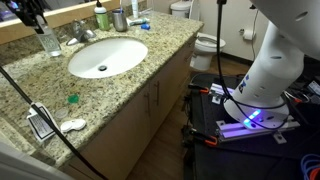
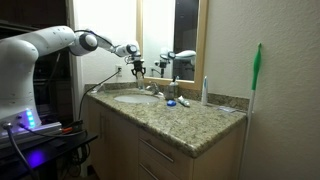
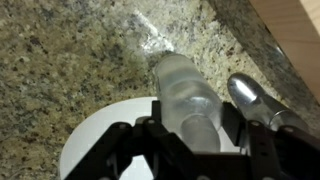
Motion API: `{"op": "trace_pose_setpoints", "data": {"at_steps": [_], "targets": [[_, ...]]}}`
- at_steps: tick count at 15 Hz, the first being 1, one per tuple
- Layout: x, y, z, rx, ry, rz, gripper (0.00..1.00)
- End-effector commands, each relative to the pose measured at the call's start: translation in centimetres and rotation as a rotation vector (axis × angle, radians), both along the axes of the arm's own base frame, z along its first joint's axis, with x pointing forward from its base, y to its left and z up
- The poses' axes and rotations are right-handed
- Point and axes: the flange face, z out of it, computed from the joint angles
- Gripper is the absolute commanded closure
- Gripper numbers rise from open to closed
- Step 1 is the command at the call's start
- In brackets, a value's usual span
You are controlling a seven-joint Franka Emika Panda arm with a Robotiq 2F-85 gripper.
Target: Move the clear bottle on the left backwards
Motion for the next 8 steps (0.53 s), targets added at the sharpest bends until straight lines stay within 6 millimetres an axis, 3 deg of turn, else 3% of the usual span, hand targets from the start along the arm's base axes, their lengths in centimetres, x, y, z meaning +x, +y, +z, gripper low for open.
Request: {"op": "trace_pose_setpoints", "data": {"at_steps": [1,4,6,8], "targets": [[-0.9,-3.3,-0.2,0.085,0.029,-0.101,0.64],[-1.1,-4.8,-0.7,0.16,-0.005,-0.162,0.64],[-0.5,-4.2,-0.7,0.16,-0.042,-0.16,0.64],[0.4,-1.4,-0.5,0.113,-0.074,-0.118,0.64]]}}
